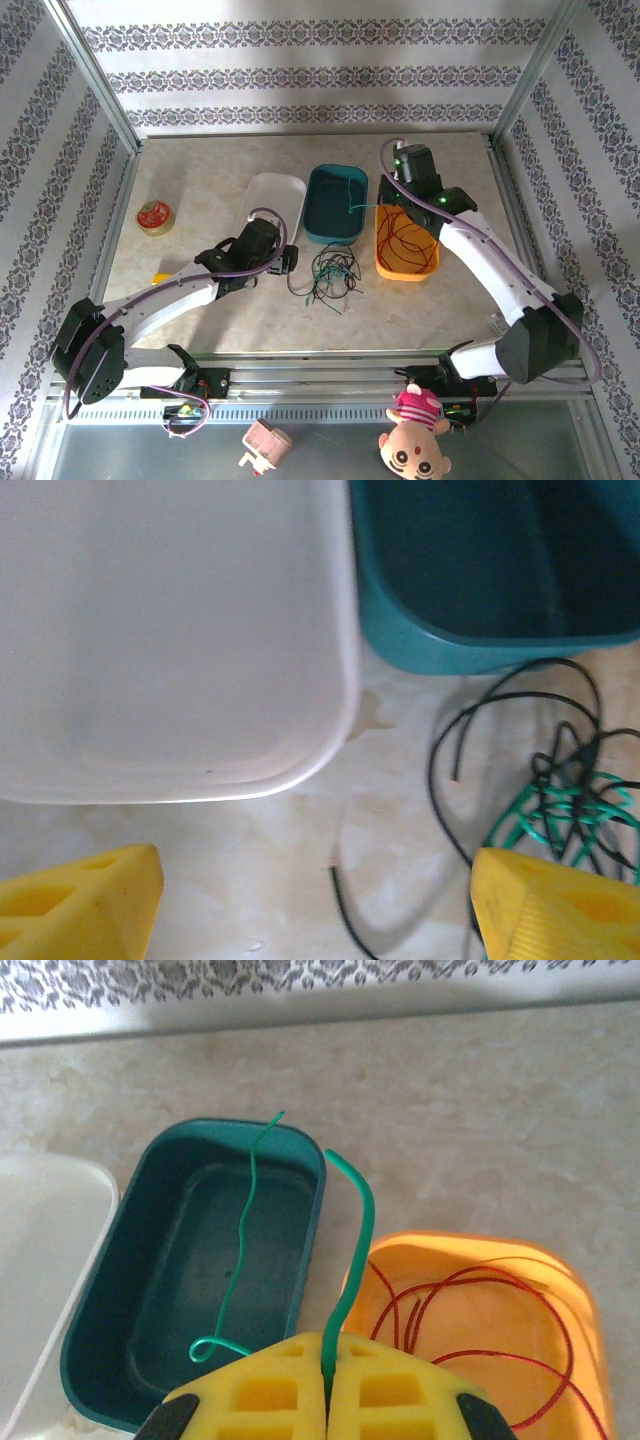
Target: Untangle the cables
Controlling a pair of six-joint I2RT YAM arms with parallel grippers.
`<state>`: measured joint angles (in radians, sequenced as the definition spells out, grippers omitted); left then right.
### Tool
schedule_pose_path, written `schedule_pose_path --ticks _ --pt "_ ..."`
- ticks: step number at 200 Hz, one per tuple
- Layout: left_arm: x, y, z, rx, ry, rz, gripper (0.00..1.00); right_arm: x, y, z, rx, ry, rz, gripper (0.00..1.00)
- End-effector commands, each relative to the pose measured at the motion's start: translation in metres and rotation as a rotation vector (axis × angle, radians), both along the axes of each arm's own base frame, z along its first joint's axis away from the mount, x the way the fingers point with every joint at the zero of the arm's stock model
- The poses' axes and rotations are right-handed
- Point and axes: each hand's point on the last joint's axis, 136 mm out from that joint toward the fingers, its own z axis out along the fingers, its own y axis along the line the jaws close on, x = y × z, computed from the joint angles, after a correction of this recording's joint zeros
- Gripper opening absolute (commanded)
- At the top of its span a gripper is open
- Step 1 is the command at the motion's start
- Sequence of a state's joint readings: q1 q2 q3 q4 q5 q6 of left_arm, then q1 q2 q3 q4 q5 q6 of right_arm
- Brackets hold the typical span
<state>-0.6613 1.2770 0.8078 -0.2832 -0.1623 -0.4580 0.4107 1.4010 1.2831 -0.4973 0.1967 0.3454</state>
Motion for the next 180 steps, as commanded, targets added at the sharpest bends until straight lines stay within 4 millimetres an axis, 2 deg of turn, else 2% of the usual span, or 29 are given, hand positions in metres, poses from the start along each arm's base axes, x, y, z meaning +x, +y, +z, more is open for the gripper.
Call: schedule_pose_path --ticks 1,50,93,130,180 --pt "-0.002 0.028 -0.004 0.061 0.002 0.089 0.80 0.007 0.007 0.003 -0.009 0.008 0.000 0.00" --pt "-0.005 0.032 -0.008 0.052 0.010 0.100 0.80 0.017 0.036 -0.026 -0.021 0.105 0.095 0.01" --pt "-0.004 0.030 -0.010 0.052 0.011 0.096 0.80 0.042 0.064 -0.046 -0.080 0.151 0.149 0.01" --pt "-0.006 0.033 -0.012 0.061 0.018 0.097 0.80 0.059 0.083 -0.079 -0.155 0.248 0.194 0.02" --pt "-0.007 0.032 -0.015 0.061 0.027 0.089 0.81 0.066 0.102 -0.130 -0.245 0.385 0.262 0.02"
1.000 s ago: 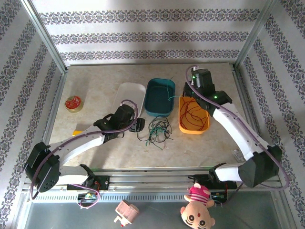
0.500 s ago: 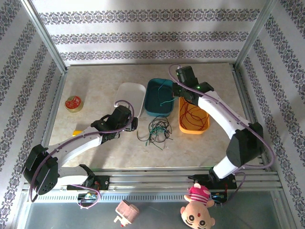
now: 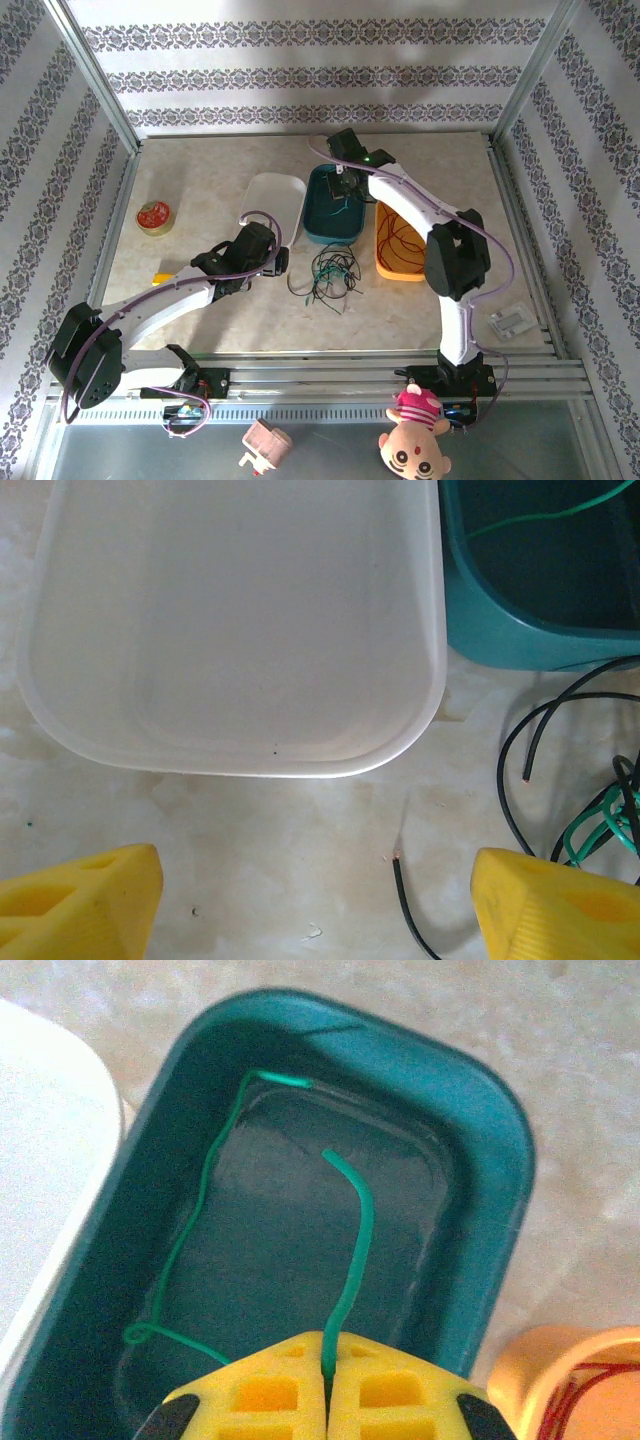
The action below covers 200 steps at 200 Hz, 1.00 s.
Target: Untangle the cables
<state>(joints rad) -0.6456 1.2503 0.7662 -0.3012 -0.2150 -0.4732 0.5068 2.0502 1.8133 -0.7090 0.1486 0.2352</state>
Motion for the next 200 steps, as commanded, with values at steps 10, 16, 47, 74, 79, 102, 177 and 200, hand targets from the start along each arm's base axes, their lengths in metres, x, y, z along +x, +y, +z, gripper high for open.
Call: schedule_pose_path --ticks 10,16,47,74,79,102,177,200 --pt "-0.003 0.011 -0.006 0.017 0.027 0.026 0.81 -0.008 0.009 -0.031 -0.061 0.106 0.061 0.02" --pt "-0.003 0.010 -0.007 0.016 0.030 0.023 0.81 -0.008 0.011 -0.038 -0.061 0.119 0.068 0.02" --pt "-0.003 0.003 -0.010 -0.001 0.043 -0.003 0.81 -0.005 0.019 -0.068 -0.034 0.189 0.076 0.02" --pt "-0.002 -0.001 -0.009 -0.005 0.045 -0.027 0.81 -0.002 0.022 -0.083 -0.032 0.213 0.076 0.03" --pt "-0.002 -0.002 -0.008 -0.006 0.044 -0.030 0.81 -0.002 0.023 -0.082 -0.029 0.212 0.077 0.04" --pt "-0.002 -0.004 -0.007 -0.013 0.041 -0.046 0.81 0.000 0.026 -0.061 0.005 0.163 0.086 0.20" --pt "-0.004 -0.027 -0.004 -0.074 0.017 -0.156 0.85 -0.008 0.005 0.042 0.034 -0.102 0.038 0.57" --pt "-0.007 -0.039 -0.003 -0.100 0.016 -0.201 0.86 -0.015 0.000 0.053 0.037 -0.130 0.038 0.58"
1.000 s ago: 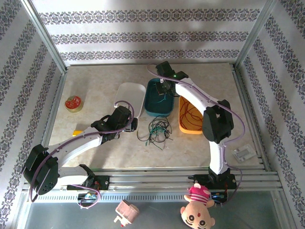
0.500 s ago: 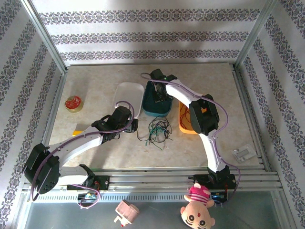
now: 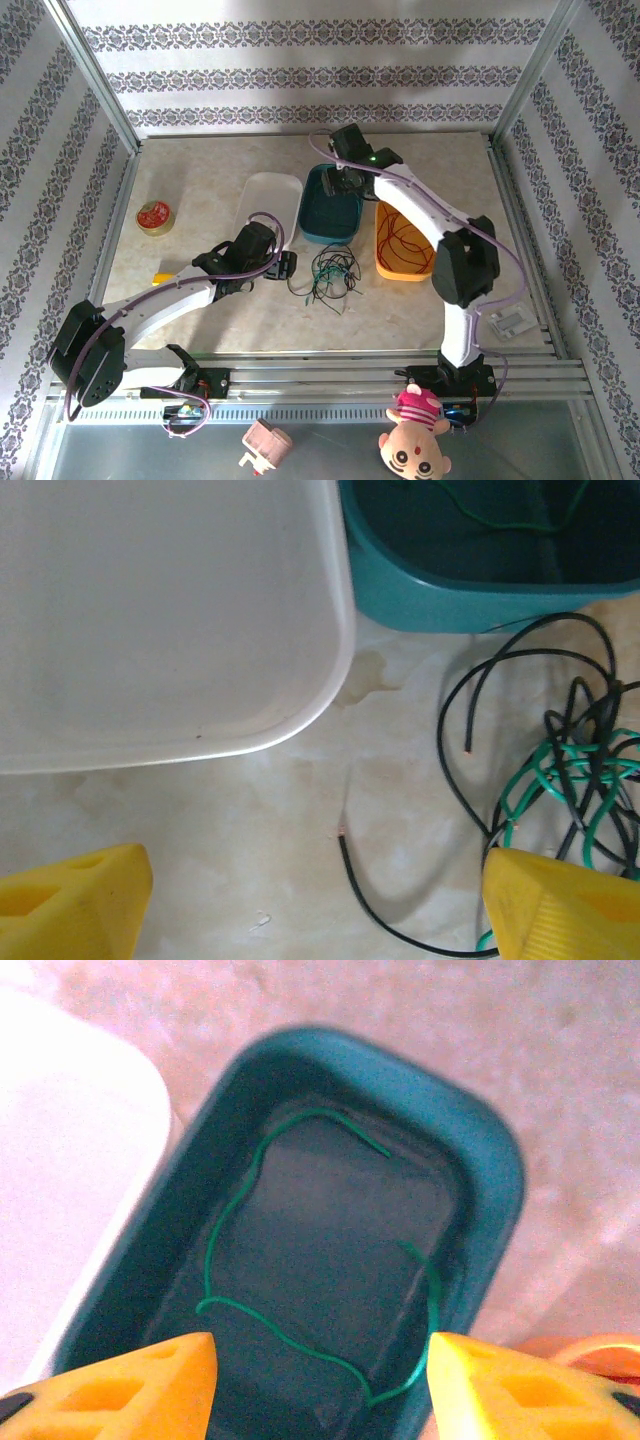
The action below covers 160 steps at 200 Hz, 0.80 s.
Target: Untangle the cables
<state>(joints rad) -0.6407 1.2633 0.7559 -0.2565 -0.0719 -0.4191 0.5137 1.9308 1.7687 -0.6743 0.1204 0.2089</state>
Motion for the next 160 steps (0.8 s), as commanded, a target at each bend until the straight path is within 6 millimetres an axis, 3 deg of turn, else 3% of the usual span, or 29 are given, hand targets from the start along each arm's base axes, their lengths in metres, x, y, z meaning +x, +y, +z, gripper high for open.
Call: schedule_pose_path --ticks 1,32,66,81,101,131,160 --pt "-0.001 -0.016 0.002 -0.039 -0.019 -0.074 0.86 -0.005 -0.004 0.007 -0.021 -0.042 -0.008 0.58" --pt "-0.007 -0.035 -0.002 -0.049 -0.003 -0.152 0.86 -0.031 0.000 0.011 0.009 -0.030 0.043 0.58" --pt "-0.017 -0.057 -0.012 -0.083 0.038 -0.240 0.85 -0.106 0.014 -0.012 0.058 0.051 0.184 0.56" --pt "-0.022 -0.067 -0.019 -0.113 0.065 -0.278 0.85 -0.138 0.012 -0.030 0.080 0.112 0.199 0.54" --pt "-0.027 -0.080 -0.025 -0.136 0.087 -0.325 0.83 -0.166 0.007 -0.050 0.101 0.189 0.204 0.50" --pt "-0.030 -0.093 -0.028 -0.168 0.100 -0.356 0.83 -0.191 0.005 -0.073 0.097 0.265 0.232 0.47" --pt "-0.031 -0.098 -0.034 -0.185 0.120 -0.354 0.80 -0.193 -0.001 -0.093 0.058 0.293 0.207 0.44"
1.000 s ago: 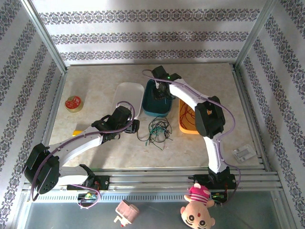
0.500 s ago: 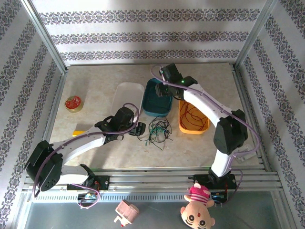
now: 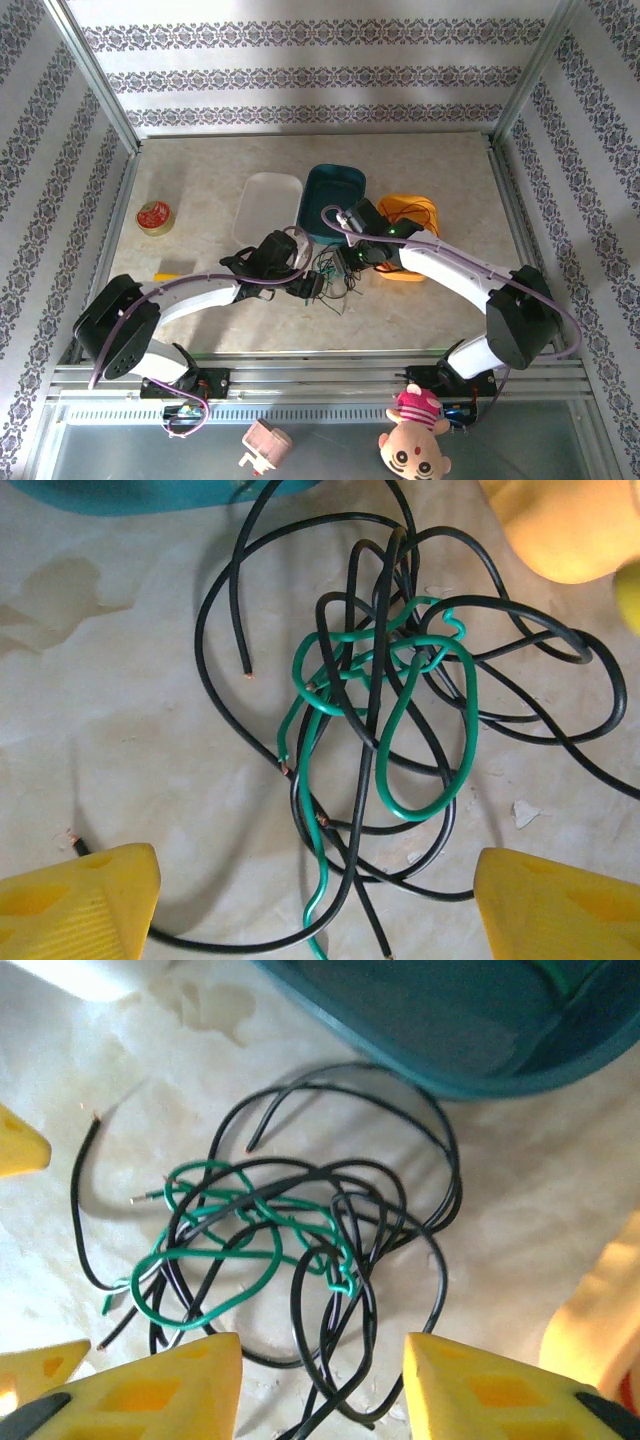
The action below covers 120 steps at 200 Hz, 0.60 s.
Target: Untangle the cables
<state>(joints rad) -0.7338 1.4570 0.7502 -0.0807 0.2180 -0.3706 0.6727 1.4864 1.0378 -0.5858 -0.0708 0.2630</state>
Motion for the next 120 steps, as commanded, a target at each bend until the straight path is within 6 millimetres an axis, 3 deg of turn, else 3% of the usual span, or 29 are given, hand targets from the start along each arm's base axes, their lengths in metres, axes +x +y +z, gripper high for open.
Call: schedule_pose_path --ticks 1,40,68,81,88,120 --pt "0.001 -0.016 0.006 -0.058 -0.010 -0.030 0.80 -0.004 0.004 -0.011 0.004 0.025 -0.005 0.44" --pt "0.004 -0.021 -0.008 -0.053 0.004 -0.036 0.77 -0.002 0.006 -0.035 -0.016 0.062 -0.009 0.34" --pt "0.007 -0.023 -0.017 -0.038 0.011 -0.028 0.73 0.000 0.001 -0.039 -0.039 0.056 -0.036 0.10" --pt "0.006 -0.023 -0.022 -0.041 0.020 -0.029 0.66 0.000 -0.002 -0.032 -0.026 0.038 -0.047 0.04" --pt "0.006 -0.023 -0.025 -0.043 0.025 -0.025 0.60 0.000 -0.004 -0.027 -0.018 0.027 -0.055 0.03" --pt "0.003 -0.019 -0.044 -0.013 0.067 -0.004 0.11 -0.004 -0.022 -0.012 0.000 -0.001 -0.120 0.03"
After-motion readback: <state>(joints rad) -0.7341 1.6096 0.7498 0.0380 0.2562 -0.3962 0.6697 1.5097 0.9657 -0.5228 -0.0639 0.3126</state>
